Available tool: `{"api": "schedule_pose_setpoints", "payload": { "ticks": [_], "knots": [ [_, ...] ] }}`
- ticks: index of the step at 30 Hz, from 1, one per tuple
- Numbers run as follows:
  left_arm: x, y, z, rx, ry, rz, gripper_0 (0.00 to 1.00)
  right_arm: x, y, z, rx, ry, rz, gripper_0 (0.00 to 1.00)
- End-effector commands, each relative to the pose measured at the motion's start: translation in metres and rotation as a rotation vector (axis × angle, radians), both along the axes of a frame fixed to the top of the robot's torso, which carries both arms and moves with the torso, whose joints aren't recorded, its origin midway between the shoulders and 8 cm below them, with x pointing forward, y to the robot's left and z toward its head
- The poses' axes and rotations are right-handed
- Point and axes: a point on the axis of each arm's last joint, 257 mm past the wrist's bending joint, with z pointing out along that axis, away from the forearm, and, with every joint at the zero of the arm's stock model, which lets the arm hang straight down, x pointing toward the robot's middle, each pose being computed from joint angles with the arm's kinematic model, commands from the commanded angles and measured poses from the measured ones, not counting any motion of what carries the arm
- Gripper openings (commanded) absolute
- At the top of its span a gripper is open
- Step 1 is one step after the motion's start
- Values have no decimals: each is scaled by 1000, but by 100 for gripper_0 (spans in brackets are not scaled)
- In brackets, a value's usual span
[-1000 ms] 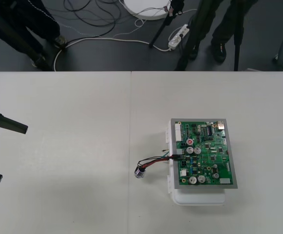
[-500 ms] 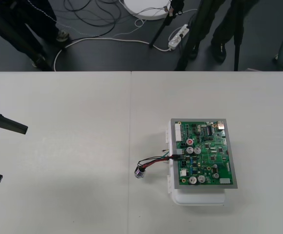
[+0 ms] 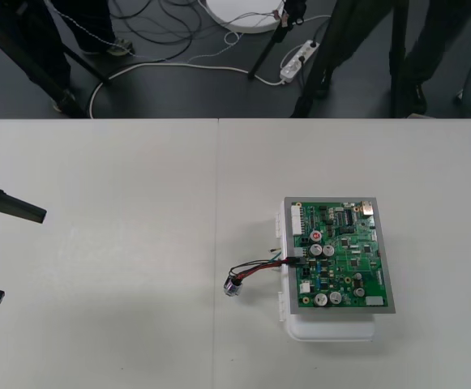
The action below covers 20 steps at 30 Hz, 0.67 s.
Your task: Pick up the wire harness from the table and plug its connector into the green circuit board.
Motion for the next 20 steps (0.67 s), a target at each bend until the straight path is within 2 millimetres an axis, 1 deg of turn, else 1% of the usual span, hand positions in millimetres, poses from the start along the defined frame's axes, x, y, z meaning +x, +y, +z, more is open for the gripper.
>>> {"api": "schedule_pose_setpoints", "payload": {
  "ticks": [1, 20],
  "knots": [
    [2, 3, 14, 49, -7, -6, 100, -5, -2, 1, 16, 28, -9, 100],
    [2, 3, 14, 49, -7, -6, 100, -5, -2, 1, 16, 28, -9, 100]
  ]
}}
